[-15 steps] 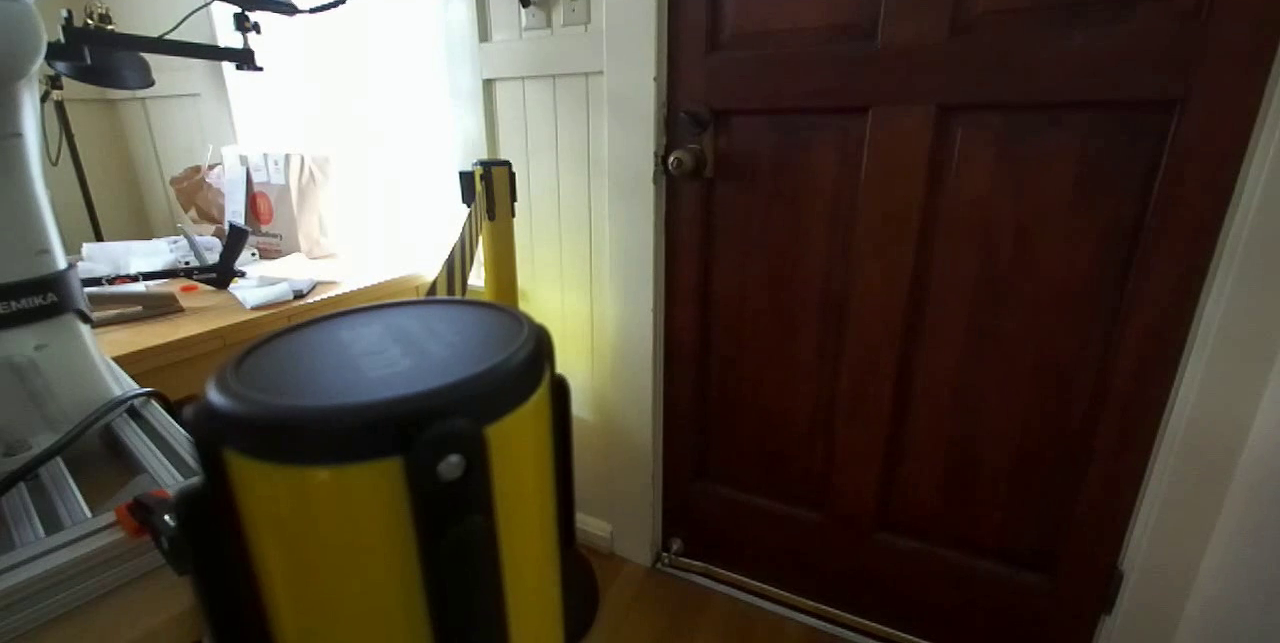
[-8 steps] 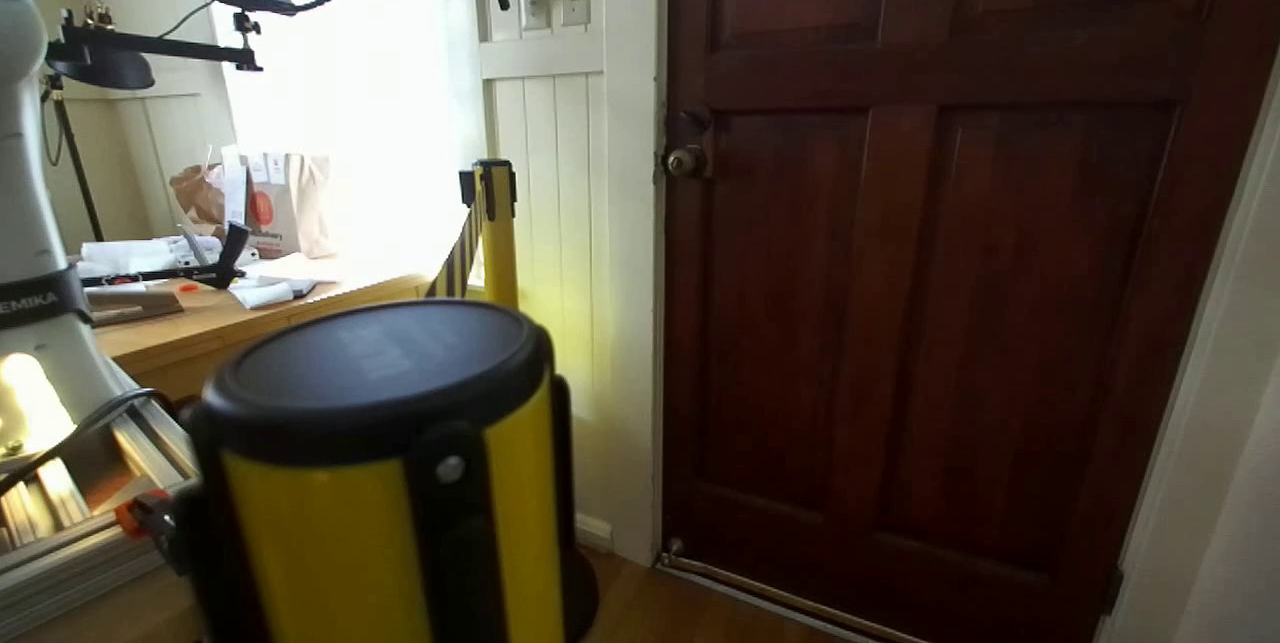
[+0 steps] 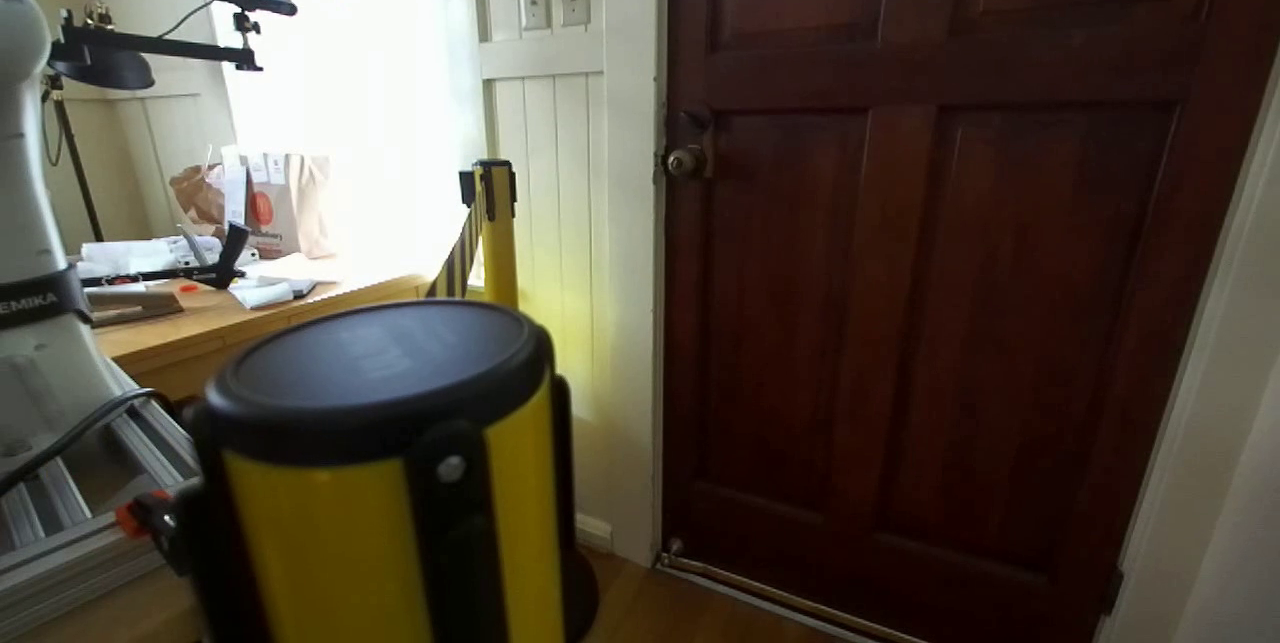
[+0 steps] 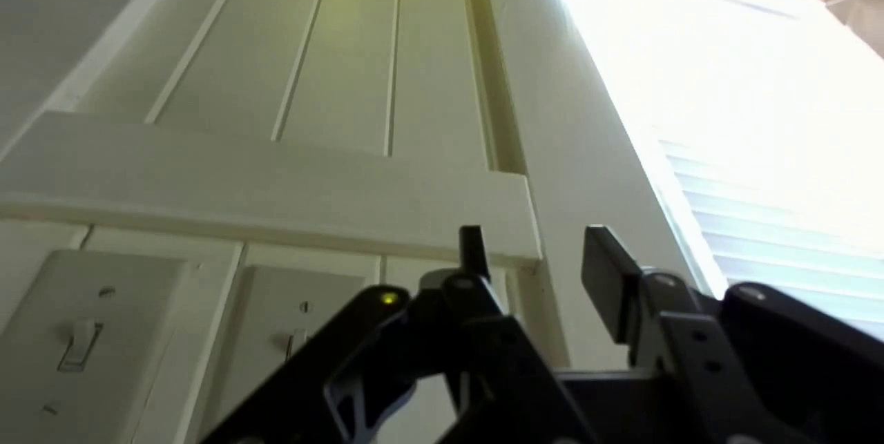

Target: Push the wall switch on the left down

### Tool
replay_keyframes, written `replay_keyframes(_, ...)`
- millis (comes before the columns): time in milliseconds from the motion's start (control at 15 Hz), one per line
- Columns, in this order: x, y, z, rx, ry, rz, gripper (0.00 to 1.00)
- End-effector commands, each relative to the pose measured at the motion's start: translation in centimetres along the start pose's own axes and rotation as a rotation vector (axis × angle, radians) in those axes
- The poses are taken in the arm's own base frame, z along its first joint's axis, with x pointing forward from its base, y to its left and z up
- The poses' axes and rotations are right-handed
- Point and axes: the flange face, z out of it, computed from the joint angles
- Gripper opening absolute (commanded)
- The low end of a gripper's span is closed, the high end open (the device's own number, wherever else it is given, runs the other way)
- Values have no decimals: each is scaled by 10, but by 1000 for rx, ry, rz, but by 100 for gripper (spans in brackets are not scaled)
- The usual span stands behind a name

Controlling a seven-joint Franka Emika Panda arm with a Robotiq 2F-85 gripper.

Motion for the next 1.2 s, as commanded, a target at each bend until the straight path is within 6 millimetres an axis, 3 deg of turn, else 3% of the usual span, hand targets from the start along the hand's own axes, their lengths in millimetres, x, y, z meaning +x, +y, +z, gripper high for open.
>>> replay_keyframes(0,-45,-20,-7,-52,-120,56,75)
replay_keyframes(267,-89,-46,-5,-76,-226,124,99)
replay_keyframes(667,-195,-91,7,-89,-590,95,100)
replay_keyframes(733,-153,-81,9,-84,-509,97,100)
replay_keyframes(867,-178,-92,10,-98,-572,77,100)
replay_keyframes(1133,-188,-92,11,-105,-585,78,100)
